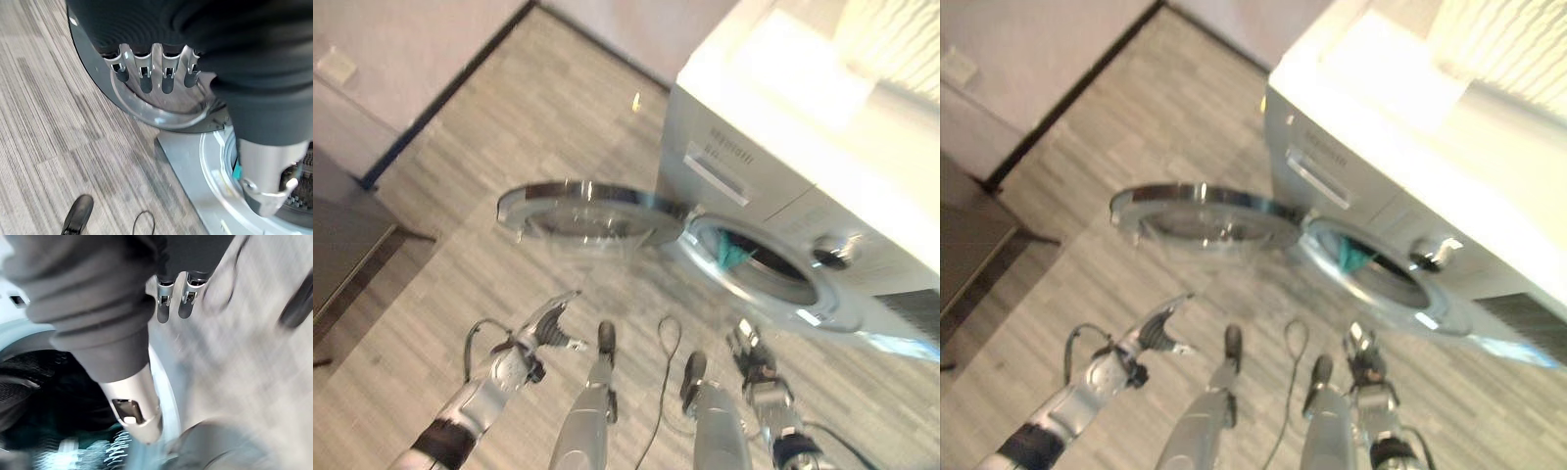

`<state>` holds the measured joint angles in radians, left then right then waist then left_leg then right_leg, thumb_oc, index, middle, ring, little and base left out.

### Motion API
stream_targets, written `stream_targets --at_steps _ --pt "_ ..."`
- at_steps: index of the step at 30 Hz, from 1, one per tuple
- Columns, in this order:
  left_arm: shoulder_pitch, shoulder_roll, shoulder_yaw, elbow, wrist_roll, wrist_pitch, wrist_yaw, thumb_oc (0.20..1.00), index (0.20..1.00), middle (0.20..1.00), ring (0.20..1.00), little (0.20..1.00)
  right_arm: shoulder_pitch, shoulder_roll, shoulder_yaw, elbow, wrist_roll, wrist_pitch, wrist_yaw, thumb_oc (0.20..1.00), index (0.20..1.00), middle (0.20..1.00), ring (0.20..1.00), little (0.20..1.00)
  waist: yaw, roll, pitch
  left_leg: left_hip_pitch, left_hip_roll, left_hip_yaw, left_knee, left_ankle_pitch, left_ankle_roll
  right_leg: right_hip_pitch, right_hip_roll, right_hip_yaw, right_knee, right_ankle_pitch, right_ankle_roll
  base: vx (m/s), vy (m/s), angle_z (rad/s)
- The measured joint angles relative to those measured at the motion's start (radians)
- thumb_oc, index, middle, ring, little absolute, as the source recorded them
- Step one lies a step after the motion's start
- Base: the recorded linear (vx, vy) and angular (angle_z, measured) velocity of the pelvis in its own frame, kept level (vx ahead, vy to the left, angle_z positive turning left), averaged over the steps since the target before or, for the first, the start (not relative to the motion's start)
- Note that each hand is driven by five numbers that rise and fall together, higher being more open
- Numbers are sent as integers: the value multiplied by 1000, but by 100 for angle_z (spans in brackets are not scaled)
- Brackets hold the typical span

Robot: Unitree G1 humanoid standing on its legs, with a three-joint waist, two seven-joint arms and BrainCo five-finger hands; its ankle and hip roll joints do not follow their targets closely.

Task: Grab the laundry basket,head to the washer,open it,put in the laundry and shut it.

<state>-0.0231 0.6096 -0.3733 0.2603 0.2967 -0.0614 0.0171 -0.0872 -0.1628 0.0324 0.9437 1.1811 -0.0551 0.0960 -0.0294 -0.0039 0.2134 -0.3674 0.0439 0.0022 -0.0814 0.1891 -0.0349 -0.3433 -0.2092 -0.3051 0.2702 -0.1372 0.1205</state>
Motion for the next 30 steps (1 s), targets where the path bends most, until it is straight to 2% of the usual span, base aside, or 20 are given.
stream_targets --at_steps 3,5,6,7,8,9,10,11,12,13,14,15,17,19,20,21,22,24,26,30 --pt "5 19 -1 85 28 7 -2 1000 1000 1000 1000 1000 14 -1 90 86 -224 42 1 1000 1000 1000 1000 1000 27 -76 -50 40 36 -29 65 -49 -48 75 50 56 -108 54 -12 2 181 -60" --pt "-39 -5 -23 159 28 7 -6 1000 1000 1000 1000 1000 32 -32 122 66 -348 44 6 1000 1000 1000 1000 1000 5 -89 -51 60 33 -147 148 -109 -58 135 54 72 -144 88 -10 7 451 -51" --pt "-51 -32 -44 215 28 15 -15 1000 1000 1000 1000 1000 66 -67 122 21 -419 53 25 1000 1000 1000 1000 1000 13 -74 -50 78 27 -173 219 -186 -42 180 53 93 -149 94 -2 -33 341 -60" --pt "-37 -49 -43 231 28 11 -25 1000 1000 1000 1000 1000 78 -77 59 19 -451 54 32 1000 1000 1000 1000 1000 -9 -60 -52 133 23 -177 202 -214 -53 217 48 109 -143 87 7 -96 647 -69" --pt "-51 -65 -66 269 29 6 -27 1000 1000 1000 1000 1000 131 -110 20 -26 -496 61 36 1000 1000 1000 1000 1000 -39 -53 -60 183 -8 -127 250 -266 -11 239 10 138 -116 86 25 -77 322 -85" --pt "-61 -71 -68 291 29 8 -24 1000 1000 1000 1000 1000 151 -95 3 -19 -514 50 26 1000 1000 1000 1000 1000 -55 -69 -64 219 -43 -94 268 -263 -16 234 -12 191 -125 102 44 -246 515 -69" --pt "-59 -72 -67 294 29 8 -23 1000 1000 1000 1000 1000 150 -100 0 -18 -516 50 26 1000 1000 1000 1000 1000 -51 -66 -65 219 -42 -93 266 -264 -13 236 -13 196 -126 102 45 -173 205 -135" --pt "-43 -69 -61 314 30 8 -22 1000 1000 1000 1000 1000 152 -97 6 8 -562 50 33 1000 1000 1000 1000 1000 -59 -65 -82 251 -71 -27 266 -275 11 223 -17 263 -158 160 55 -465 499 -169" --pt "-48 -79 -56 342 33 12 -21 1000 1000 1000 1000 1000 135 -110 23 24 -593 64 39 1000 1000 1000 1000 1000 -45 -26 -87 241 -44 16 246 -280 33 201 -26 262 -181 213 68 -300 297 -199" --pt "-64 -84 -34 339 32 14 -16 1000 1000 1000 1000 1000 132 -85 49 40 -606 67 28 1000 1000 1000 1000 1000 -45 -30 -89 225 -69 53 283 -275 56 186 -49 203 -165 230 24 -382 352 -139" --pt "-72 -93 -14 340 29 17 -1 1000 1000 1000 1000 1000 125 -75 50 60 -611 72 27 1000 1000 1000 1000 1000 -33 -13 -78 218 -43 80 290 -288 69 173 -54 157 -128 190 -4 -132 85 -94" --pt "-76 -102 12 336 28 17 9 1000 1000 1000 1000 1000 124 -58 59 61 -612 76 30 1000 1000 1000 1000 1000 -31 -10 -79 217 -36 93 282 -286 69 159 -42 160 -84 165 1 -191 92 -65" --pt "-61 -157 96 334 -1 20 28 1000 1000 1000 1000 1000 120 -49 67 84 -616 71 14 1000 1000 1000 1000 1000 -18 32 -91 222 2 115 244 -251 74 166 -1 155 85 45 4 -121 -11 -51" --pt "-22 -165 125 315 -36 21 48 1000 1000 1000 1000 1000 115 -45 76 109 -618 70 17 1000 1000 1000 1000 1000 18 27 -124 233 27 130 203 -221 55 246 13 132 63 -8 7 -56 -68 -47" --pt "-6 -154 130 305 -55 22 55 1000 1000 1000 1000 1000 117 -32 80 116 -618 71 18 1000 1000 1000 1000 1000 28 0 -139 237 20 128 194 -212 41 290 13 133 -31 -3 21 -83 -194 -27" --pt "6 -151 134 312 -67 29 60 1000 1000 1000 1000 1000 90 -19 99 139 -636 71 14 1000 1000 1000 1000 1000 42 -2 -148 238 40 95 170 -192 4 335 46 111 -140 23 7 -83 -195 -36" --pt "25 -159 145 299 -79 27 64 1000 1000 1000 1000 1000 86 -16 114 139 -651 71 15 1000 1000 1000 1000 1000 47 -14 -156 251 45 93 137 -190 1 330 55 111 -161 24 0 -79 -304 -33" --pt "46 -228 161 315 -127 25 100 1000 1000 1000 1000 1000 76 -13 151 142 -696 71 10 1000 1000 1000 1000 1000 75 -3 -172 275 90 89 76 -121 -40 348 101 99 -202 48 -23 -74 -247 -22" --pt "70 -285 180 308 -170 25 144 1000 1000 1000 1000 1000 82 0 199 132 -757 66 10 1000 1000 1000 1000 1000 101 -23 -196 271 110 69 46 -103 -42 373 145 79 -274 86 -40 -34 -142 15" --pt "67 -295 209 300 -172 26 247 1000 1000 1000 1000 1000 116 -4 215 139 -808 53 -9 1000 1000 1000 1000 1000 101 -36 -206 262 118 22 19 -70 -58 415 170 26 -344 111 -45 -13 -106 39"
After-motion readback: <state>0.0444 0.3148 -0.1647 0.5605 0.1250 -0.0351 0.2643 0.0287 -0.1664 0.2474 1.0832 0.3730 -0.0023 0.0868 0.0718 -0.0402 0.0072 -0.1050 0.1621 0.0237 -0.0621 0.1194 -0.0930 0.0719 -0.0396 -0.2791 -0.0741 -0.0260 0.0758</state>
